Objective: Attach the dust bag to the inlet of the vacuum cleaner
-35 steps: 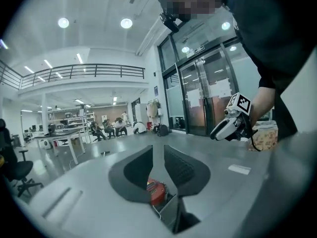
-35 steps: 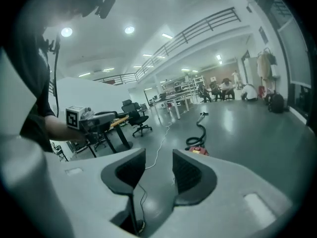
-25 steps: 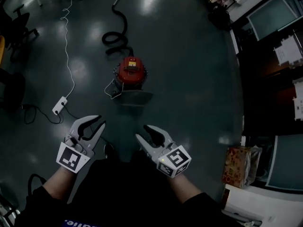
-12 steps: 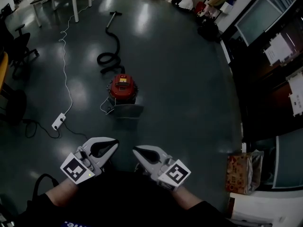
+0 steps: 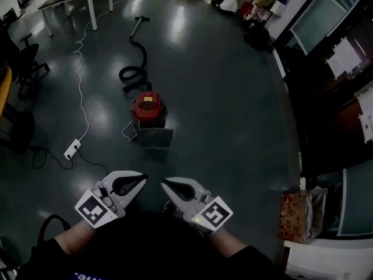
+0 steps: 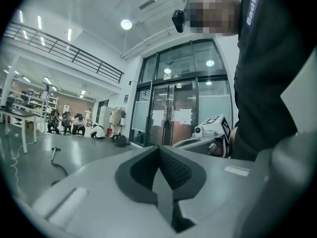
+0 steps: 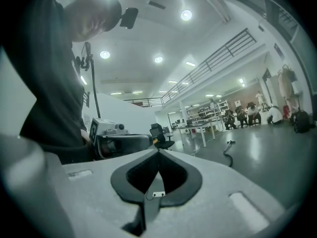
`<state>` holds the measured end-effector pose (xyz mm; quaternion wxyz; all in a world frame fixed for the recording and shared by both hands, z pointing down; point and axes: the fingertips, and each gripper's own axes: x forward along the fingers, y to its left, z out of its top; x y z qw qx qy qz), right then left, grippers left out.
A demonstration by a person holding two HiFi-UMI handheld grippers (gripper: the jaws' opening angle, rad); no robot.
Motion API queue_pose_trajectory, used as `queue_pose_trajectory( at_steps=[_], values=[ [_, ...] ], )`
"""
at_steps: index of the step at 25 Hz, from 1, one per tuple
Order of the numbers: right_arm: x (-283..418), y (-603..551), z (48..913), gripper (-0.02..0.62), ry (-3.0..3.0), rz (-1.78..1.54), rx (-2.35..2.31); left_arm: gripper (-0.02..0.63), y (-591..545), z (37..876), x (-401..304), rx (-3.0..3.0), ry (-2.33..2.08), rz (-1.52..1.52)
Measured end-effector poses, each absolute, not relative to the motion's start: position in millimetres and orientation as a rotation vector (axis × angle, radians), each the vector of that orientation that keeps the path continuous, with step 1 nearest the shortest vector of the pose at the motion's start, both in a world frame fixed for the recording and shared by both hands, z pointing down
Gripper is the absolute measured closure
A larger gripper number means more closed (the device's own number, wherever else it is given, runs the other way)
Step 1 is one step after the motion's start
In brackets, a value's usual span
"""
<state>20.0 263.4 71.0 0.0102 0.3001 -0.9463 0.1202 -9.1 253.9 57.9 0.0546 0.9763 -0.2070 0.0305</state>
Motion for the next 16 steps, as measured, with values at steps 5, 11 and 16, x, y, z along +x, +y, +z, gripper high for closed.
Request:
queue_pose_trajectory(
  at_steps=[5,11,16],
  values=[
    [23,264,67,0.594,-2.969,0.335,0.939,0.604,257,55,-8,2.988,-0.635,0.101],
    [21,266,70,0.594,-2.951,0.353,0.958,0.605,260,55,-13,2.973,-0.639,0.107],
    [23,262,75,0.594,-2.937,0.362,0.995,0.605,257,60,-20,2.963,-0.653,0.115]
  ],
)
